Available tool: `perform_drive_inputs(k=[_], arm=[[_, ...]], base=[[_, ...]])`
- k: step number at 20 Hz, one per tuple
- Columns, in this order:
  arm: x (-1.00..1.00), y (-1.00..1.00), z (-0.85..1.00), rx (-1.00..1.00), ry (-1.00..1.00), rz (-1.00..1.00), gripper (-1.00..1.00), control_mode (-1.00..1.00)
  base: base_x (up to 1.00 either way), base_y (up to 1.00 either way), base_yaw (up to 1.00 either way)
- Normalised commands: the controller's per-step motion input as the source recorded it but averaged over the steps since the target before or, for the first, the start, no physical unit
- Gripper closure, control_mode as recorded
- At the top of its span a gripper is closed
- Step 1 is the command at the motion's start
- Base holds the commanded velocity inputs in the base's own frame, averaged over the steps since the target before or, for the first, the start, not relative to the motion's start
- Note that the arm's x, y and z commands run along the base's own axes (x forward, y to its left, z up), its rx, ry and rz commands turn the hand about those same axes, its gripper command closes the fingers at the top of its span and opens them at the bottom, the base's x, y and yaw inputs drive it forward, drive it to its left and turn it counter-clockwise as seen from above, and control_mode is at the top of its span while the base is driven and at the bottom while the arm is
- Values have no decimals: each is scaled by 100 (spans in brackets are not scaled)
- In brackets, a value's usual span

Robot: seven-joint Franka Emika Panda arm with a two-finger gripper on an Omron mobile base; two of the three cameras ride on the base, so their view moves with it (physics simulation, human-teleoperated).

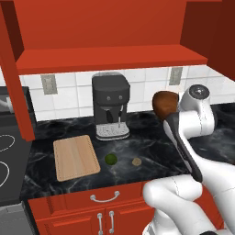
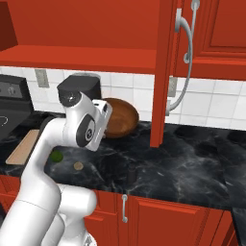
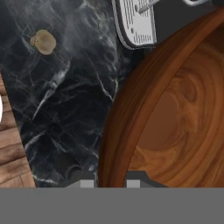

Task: Open the cabinet. Place the bowl and condiment on the counter. Then place the lime and garlic on the cutting board.

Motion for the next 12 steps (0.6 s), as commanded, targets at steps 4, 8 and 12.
perform_drive_inputs(k=[4,8,12], arm=[[7,-11,-15,0,0,0,100,-100],[18,-1,-13,0,0,0,100,-100],[22,0,-12,0,0,0,100,-100]], base=[[0,0,0],[0,0,0],[0,0,0]])
